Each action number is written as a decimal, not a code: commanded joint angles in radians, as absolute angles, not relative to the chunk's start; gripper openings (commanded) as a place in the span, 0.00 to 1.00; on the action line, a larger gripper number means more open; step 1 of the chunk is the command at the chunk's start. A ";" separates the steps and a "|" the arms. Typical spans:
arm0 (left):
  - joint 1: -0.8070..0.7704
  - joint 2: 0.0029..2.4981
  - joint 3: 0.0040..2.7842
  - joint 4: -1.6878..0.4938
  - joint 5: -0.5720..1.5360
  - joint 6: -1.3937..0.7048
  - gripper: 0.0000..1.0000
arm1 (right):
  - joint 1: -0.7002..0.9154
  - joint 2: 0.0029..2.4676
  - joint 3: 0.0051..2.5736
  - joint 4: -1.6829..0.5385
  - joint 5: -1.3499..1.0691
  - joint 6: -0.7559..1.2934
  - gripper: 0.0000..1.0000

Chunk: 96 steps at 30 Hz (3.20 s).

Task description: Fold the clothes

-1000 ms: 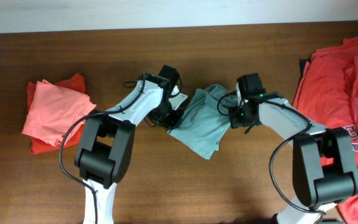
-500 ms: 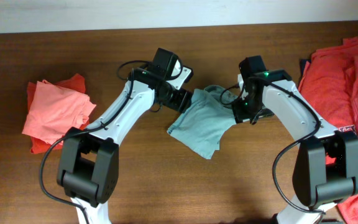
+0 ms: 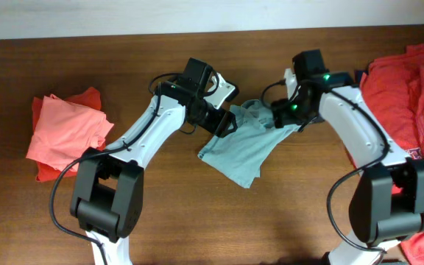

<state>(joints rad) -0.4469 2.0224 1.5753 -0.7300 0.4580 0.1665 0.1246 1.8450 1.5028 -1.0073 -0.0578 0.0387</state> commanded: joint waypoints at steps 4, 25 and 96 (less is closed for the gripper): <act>-0.450 2.043 1.573 -0.752 0.483 0.290 0.72 | 0.023 1.831 1.565 -1.023 -0.154 0.116 0.87; -0.450 2.046 1.573 -0.756 0.483 0.289 0.72 | -0.059 1.831 1.599 -1.042 -0.855 -0.379 0.95; -0.395 2.103 1.672 -0.741 0.318 0.131 0.00 | 0.036 1.887 1.312 -0.911 -0.620 0.024 0.63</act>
<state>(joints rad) -0.3927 2.1349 1.6543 -0.7265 0.3275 0.1452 -0.0170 1.8473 1.3178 -0.9585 -0.5911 -0.0521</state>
